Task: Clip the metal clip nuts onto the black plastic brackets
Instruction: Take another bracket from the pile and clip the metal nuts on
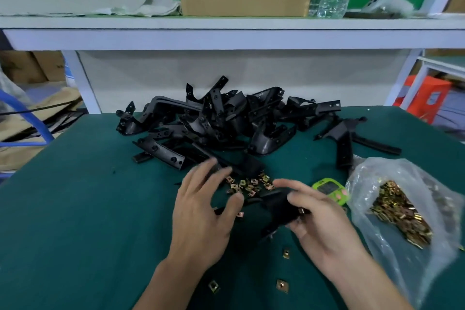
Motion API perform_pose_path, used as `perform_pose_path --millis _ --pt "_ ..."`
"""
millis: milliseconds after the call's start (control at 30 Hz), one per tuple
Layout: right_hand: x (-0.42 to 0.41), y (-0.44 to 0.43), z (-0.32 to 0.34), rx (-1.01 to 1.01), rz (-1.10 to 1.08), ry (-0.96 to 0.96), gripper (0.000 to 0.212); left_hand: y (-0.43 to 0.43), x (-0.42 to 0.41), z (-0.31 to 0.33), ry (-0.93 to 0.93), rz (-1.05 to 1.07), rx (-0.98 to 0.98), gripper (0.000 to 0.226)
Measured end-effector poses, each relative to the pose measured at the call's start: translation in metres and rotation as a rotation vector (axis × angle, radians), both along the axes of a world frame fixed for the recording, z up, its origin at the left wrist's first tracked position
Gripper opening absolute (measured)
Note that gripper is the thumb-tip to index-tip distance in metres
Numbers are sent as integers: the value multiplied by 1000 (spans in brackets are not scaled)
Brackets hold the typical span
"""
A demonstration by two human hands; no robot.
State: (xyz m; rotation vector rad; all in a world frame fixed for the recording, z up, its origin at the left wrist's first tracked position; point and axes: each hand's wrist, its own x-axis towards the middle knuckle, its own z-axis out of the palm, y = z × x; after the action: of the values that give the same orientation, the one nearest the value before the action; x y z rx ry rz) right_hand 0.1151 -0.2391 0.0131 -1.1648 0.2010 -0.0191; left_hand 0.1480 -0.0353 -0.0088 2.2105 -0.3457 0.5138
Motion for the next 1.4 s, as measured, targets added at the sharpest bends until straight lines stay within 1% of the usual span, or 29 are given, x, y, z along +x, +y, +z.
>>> perform_pose_path --millis 33,100,133,200,233,267,300,367,400,433,500,533,567,633,667,700,767,833,867,933,967,1000,1067,1133,1167,1200,1300,1400 --pt "3 1 0 99 2 8 26 0 0 0 39 -51 -9 53" --pt "5 -2 0 259 15 3 29 -1 -4 0 111 -150 -27 52" --pt "5 -4 1 307 25 2 31 -3 -5 0 97 -169 -21 50" --pt "4 -10 0 394 28 5 41 -5 -5 -2 64 -135 -37 31" --pt "4 -10 -1 419 35 12 49 -7 -5 -2 73 -103 -70 21" --pt "4 -10 -1 401 33 20 53 -8 -4 -2 112 -83 -131 17" --pt "2 -8 -2 297 14 19 51 -9 -5 -3 173 -80 -227 21" --pt "-2 -2 -4 -114 -77 -34 23 -13 -8 0 294 -50 -432 32" --pt "-4 3 -4 -277 -127 -84 14 -17 -12 2 338 -27 -516 35" --pt "-6 7 -5 -366 -148 -137 15 -22 -16 5 381 -14 -578 36" --pt "-10 14 -6 -412 -126 -206 19 -35 -27 8 454 -50 -655 33" --pt "-11 17 -5 -439 -115 -220 21 -39 -30 8 466 -84 -648 32" --pt "-11 18 -5 -483 -102 -217 25 -42 -33 6 450 -121 -587 32" --pt "-11 19 -7 -555 -68 -172 35 -43 -34 -1 394 -203 -354 33" --pt "-12 20 -9 -577 -49 -142 36 -44 -35 -4 372 -238 -248 33" --pt "-12 22 -9 -585 -27 -111 33 -42 -35 -6 355 -262 -179 32" --pt "-13 26 -10 -565 4 -64 22 -39 -36 -6 296 -303 -116 30" --pt "-12 23 -10 -553 -43 -33 21 -35 -37 -4 175 -299 -17 16" --pt "-11 18 -9 -577 -106 -25 23 -31 -34 -4 98 -251 20 12" --pt "-9 4 -7 -711 -242 -20 22 -23 -16 -8 5 -74 38 21" --pt "-10 -2 -5 -793 -290 -14 19 -20 -4 -9 20 2 60 28" --pt "-10 -6 -5 -873 -319 0 17 -19 6 -9 76 30 110 39" --pt "-9 -7 -9 -999 -333 42 18 -21 27 -14 153 -38 317 56" --pt "-7 -3 -16 -1068 -300 76 24 -27 39 -18 148 -97 487 58" --pt "-7 -1 -19 -1094 -276 93 25 -30 42 -19 158 -105 504 55" --pt "-7 0 -22 -1115 -256 103 25 -32 44 -18 166 -116 472 49" --pt "-4 1 -25 -1150 -241 101 29 -32 43 -18 160 -143 322 24" --pt "-2 0 -24 -1165 -230 101 35 -30 36 -22 158 -125 225 18"
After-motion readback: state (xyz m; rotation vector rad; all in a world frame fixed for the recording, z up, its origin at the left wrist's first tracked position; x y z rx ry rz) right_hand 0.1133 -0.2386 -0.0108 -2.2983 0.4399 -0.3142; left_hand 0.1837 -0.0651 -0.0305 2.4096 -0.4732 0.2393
